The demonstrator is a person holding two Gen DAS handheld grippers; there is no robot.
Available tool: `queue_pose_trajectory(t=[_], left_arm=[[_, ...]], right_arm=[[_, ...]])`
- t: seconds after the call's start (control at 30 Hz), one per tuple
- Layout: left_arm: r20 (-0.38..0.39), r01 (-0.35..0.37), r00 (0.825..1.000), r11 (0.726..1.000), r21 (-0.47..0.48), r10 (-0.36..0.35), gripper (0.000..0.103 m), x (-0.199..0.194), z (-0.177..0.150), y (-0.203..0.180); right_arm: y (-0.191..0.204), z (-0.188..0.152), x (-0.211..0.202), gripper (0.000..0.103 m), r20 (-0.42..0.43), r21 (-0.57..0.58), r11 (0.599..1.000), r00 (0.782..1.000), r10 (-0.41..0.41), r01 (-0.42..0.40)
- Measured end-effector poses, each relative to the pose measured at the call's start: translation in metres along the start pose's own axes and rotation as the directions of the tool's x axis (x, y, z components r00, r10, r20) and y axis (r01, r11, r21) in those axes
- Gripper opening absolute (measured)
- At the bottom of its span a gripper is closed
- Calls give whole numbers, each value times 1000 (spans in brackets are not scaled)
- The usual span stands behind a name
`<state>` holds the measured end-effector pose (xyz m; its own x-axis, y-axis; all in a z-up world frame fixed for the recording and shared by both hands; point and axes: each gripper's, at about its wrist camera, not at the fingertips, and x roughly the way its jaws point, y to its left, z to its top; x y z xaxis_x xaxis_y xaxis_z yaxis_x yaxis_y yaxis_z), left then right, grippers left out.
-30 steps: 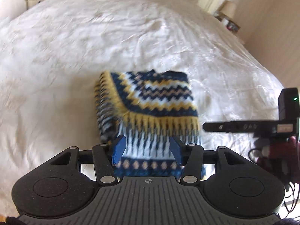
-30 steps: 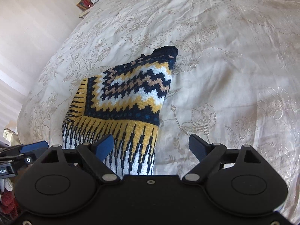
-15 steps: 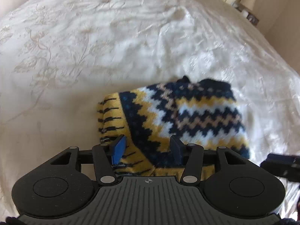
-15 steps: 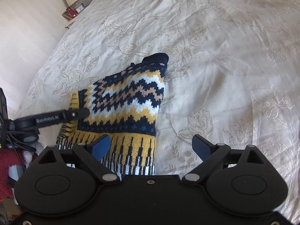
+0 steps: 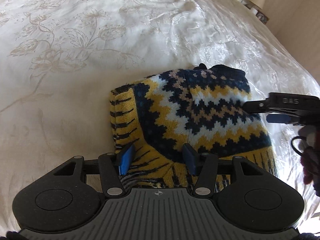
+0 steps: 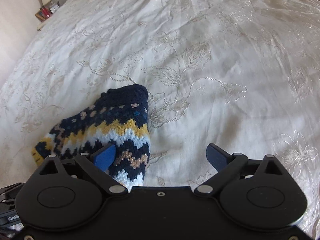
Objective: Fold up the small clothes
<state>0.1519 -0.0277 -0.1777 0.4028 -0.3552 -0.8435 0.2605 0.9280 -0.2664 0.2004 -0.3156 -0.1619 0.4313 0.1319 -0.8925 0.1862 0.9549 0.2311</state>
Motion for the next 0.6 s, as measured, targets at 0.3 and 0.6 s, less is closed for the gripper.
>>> queue_pose_trajectory(t=[0.3, 0.6], left_arm=[[-5, 15, 1000, 1000, 17, -15, 52, 1, 2, 1], [23, 5, 1000, 999, 35, -6, 52, -1, -5, -2]], right_arm=[[20, 6, 35, 102, -73, -122, 987, 991, -114, 105], [21, -49, -38, 101, 32, -119, 992, 998, -44, 48]])
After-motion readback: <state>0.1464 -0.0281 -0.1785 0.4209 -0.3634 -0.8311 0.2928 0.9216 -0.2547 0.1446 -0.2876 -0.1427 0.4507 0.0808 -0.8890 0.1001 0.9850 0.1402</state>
